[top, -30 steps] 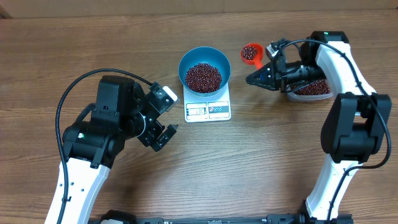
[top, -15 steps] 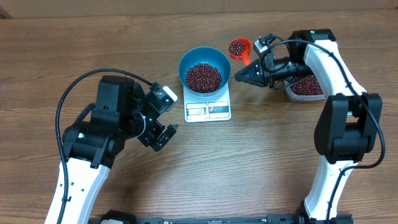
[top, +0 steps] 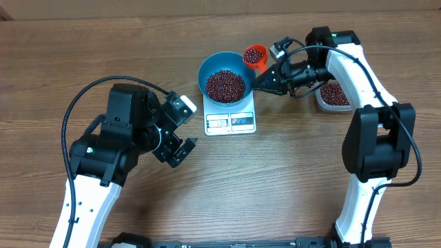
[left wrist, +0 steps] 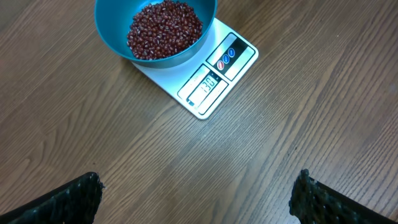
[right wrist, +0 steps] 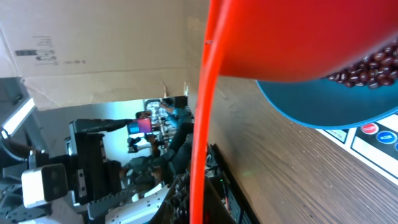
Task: Scoop item into bowl and weigh 150g on scale
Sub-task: 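Carry the filled scoop left over the teal bowl on the scale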
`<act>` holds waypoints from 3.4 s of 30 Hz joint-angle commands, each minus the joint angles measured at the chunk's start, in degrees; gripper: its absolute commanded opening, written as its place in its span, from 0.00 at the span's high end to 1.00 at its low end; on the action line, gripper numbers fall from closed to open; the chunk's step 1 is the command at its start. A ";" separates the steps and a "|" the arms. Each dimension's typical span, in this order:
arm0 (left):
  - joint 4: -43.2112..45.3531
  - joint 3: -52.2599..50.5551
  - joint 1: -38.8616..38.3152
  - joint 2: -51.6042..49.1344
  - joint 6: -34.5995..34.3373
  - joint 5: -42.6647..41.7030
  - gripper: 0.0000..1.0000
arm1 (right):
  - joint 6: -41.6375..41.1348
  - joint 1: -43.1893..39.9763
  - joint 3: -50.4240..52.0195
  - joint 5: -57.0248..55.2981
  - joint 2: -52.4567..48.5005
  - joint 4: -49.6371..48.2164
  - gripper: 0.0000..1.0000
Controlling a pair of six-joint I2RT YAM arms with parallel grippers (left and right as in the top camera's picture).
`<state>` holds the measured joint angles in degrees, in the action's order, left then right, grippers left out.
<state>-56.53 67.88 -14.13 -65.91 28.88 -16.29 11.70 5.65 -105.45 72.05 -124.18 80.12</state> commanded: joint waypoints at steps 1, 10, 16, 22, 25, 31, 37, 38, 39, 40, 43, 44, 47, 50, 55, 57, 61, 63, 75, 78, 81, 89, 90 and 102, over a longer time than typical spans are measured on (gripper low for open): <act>0.20 1.29 0.24 -0.11 -0.61 0.00 0.00 | -1.49 0.04 -4.00 -2.60 2.03 0.72 0.96; 0.20 1.29 0.24 -0.11 -0.61 0.00 0.00 | -1.44 0.04 -6.08 -3.02 2.03 4.17 0.96; 0.20 1.29 0.24 -0.11 -0.61 0.00 0.00 | -1.44 0.15 -6.08 -6.49 2.03 4.72 0.96; 0.20 1.29 0.24 -0.11 -0.61 0.00 0.01 | -1.42 0.15 -6.08 -7.15 2.03 5.35 0.96; 0.20 1.29 0.24 -0.11 -0.61 0.00 0.00 | -1.42 0.24 -6.08 -7.45 2.03 5.53 0.96; 0.20 1.29 0.24 -0.11 -0.61 0.00 0.00 | -1.42 0.63 -7.85 -9.18 2.03 6.80 0.96; 0.20 1.29 0.24 -0.11 -0.59 0.00 0.00 | -1.46 0.79 -11.80 -9.68 2.03 8.44 0.96; 0.20 1.29 0.24 -0.11 -0.61 0.00 0.00 | -1.46 0.79 -12.28 -9.68 2.03 8.76 0.96; 0.20 1.29 0.24 -0.11 -0.61 0.00 0.00 | -1.46 0.79 -12.66 -9.68 2.03 9.11 0.96; 0.20 1.29 0.24 -0.11 -0.61 0.00 0.00 | -1.46 0.79 -12.92 -9.68 2.03 9.31 0.96; 0.20 1.29 0.24 -0.11 -0.61 0.00 0.00 | -1.42 0.79 -13.07 -9.73 2.03 9.68 0.96; 0.20 1.29 0.24 -0.11 -0.61 0.00 0.00 | -1.42 0.79 -13.07 -9.73 2.03 9.79 0.96; 0.20 1.29 0.24 -0.11 -0.61 0.00 0.00 | -1.40 0.79 -13.07 -9.73 2.03 9.81 0.96; 0.20 1.29 0.24 -0.11 -0.61 0.00 0.00 | -1.40 0.79 -13.07 -10.14 2.03 9.84 0.96; 0.20 1.29 0.24 -0.11 -0.61 0.00 0.00 | -1.03 0.79 -13.07 -10.54 2.03 10.47 0.96; 0.20 1.29 0.24 -0.11 -0.61 0.00 0.00 | -1.01 0.79 -13.07 -10.56 2.03 11.15 0.96; 0.20 1.29 0.24 -0.11 -0.61 0.00 0.00 | -0.96 0.85 -13.07 -10.54 2.03 11.80 0.96; 0.20 1.29 0.24 -0.11 -0.61 0.00 0.00 | -0.94 1.16 -13.07 -10.56 2.03 11.76 0.96; 0.20 1.29 0.24 -0.11 -0.61 0.00 0.00 | -0.96 4.92 -13.07 -14.60 2.03 13.33 0.96; 0.20 1.29 0.24 -0.11 -0.61 0.00 0.00 | -0.74 5.51 -13.07 -18.82 2.03 13.20 0.96; 0.20 1.29 0.24 -0.11 -0.61 0.00 0.00 | -0.66 5.49 -13.07 -19.65 2.03 13.27 0.96; 0.20 1.29 0.24 -0.11 -0.61 0.00 0.00 | 0.50 5.49 -13.07 -21.11 2.03 13.11 0.96; 0.20 1.29 0.24 -0.11 -0.61 0.00 0.00 | 0.50 5.49 -13.07 -22.29 2.03 13.09 0.96; 0.20 1.29 0.24 -0.09 -0.61 0.00 0.00 | 0.07 10.93 -13.07 -36.44 2.03 7.34 0.96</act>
<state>-56.53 67.88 -14.13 -65.91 28.88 -16.29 11.35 13.80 -116.71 42.24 -124.14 89.21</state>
